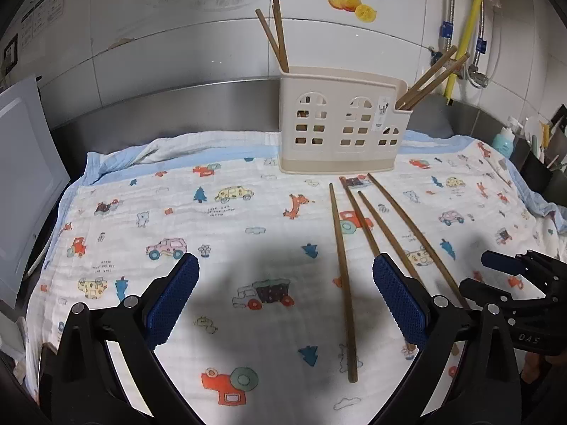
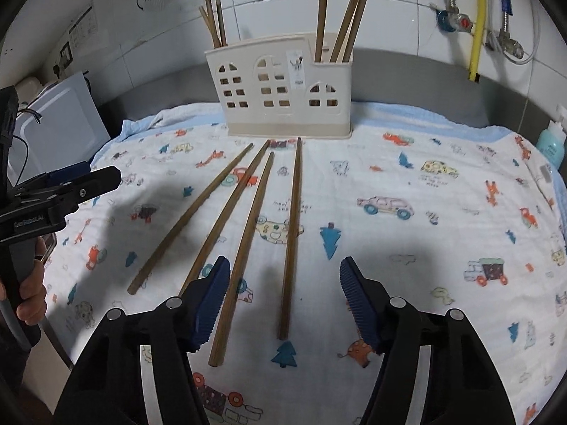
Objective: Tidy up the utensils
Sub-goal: 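Withdraw both tools and lower them toward the remaining chopsticks on the cloth, then close the left tool on a chopstick while the right tool grasps another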
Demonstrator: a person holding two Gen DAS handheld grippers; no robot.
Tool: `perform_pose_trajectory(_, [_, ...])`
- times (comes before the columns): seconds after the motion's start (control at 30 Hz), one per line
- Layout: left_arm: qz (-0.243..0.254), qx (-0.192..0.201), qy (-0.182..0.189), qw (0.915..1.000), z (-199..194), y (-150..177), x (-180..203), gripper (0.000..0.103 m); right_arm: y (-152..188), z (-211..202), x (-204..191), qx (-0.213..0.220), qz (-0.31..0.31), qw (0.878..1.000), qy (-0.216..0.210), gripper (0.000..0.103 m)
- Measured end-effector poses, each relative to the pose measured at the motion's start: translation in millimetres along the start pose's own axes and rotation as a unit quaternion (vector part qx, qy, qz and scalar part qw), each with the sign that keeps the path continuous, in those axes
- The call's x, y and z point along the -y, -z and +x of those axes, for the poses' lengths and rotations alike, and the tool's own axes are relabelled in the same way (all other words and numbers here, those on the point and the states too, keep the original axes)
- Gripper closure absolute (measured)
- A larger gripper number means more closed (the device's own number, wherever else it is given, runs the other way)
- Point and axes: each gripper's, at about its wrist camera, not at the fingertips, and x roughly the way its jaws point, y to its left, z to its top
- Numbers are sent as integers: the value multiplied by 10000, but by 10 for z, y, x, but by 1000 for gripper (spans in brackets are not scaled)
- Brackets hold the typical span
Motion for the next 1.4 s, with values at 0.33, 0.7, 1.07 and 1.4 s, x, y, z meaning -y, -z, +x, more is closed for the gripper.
perform_pose_trajectory(0.33, [-31, -139, 33, 9999, 96, 108, -2, 6, 1, 204, -52, -251, -93, 9996, -51, 61])
perform_pose_trajectory(0.7, [65, -160, 86, 9998, 141, 158, 44, 7, 12, 313, -42, -343, -133, 9993, 93, 81])
perform_pose_trajectory(1.07, [240, -233, 215, 9992, 153, 189, 174, 24, 42, 308, -44, -300, -241, 9990, 228, 95])
perform_pose_trajectory(1.4, [430, -434, 378, 9974, 260, 235, 341, 43, 57, 285, -26, -270, -132, 9994, 158, 96])
